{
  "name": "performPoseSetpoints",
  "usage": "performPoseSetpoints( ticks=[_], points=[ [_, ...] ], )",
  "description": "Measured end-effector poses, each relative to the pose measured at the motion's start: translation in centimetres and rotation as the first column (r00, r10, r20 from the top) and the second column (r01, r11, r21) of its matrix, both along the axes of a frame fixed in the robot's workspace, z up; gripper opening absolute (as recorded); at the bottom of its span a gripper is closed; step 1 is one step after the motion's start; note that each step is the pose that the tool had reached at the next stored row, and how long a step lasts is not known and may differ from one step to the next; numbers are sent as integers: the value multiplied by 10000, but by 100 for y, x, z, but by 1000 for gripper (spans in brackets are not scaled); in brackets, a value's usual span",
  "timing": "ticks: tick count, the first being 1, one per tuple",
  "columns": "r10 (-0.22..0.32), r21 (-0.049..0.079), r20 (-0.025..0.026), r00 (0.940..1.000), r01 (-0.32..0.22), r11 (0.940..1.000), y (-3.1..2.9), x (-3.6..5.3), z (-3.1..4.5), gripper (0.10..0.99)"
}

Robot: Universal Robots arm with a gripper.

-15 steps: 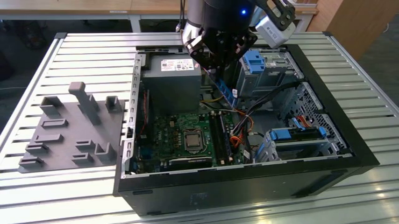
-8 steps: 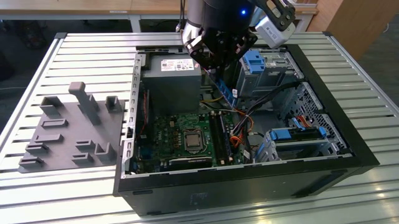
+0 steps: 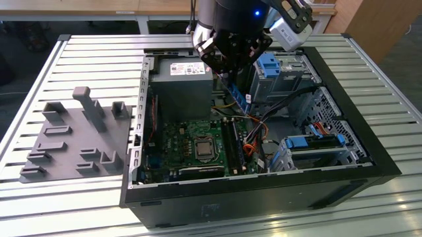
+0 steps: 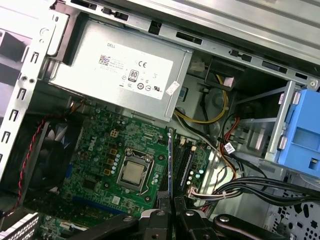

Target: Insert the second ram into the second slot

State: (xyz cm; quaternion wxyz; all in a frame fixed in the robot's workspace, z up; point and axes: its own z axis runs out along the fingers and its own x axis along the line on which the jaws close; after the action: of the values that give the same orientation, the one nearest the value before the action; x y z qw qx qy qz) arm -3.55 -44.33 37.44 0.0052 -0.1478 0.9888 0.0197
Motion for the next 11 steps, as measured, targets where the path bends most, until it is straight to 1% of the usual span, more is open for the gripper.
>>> performPoseSetpoints(
  ticks=[11],
  points=[
    [-121,0,0,9999,121,9999,0,0,-4,137]
  ],
)
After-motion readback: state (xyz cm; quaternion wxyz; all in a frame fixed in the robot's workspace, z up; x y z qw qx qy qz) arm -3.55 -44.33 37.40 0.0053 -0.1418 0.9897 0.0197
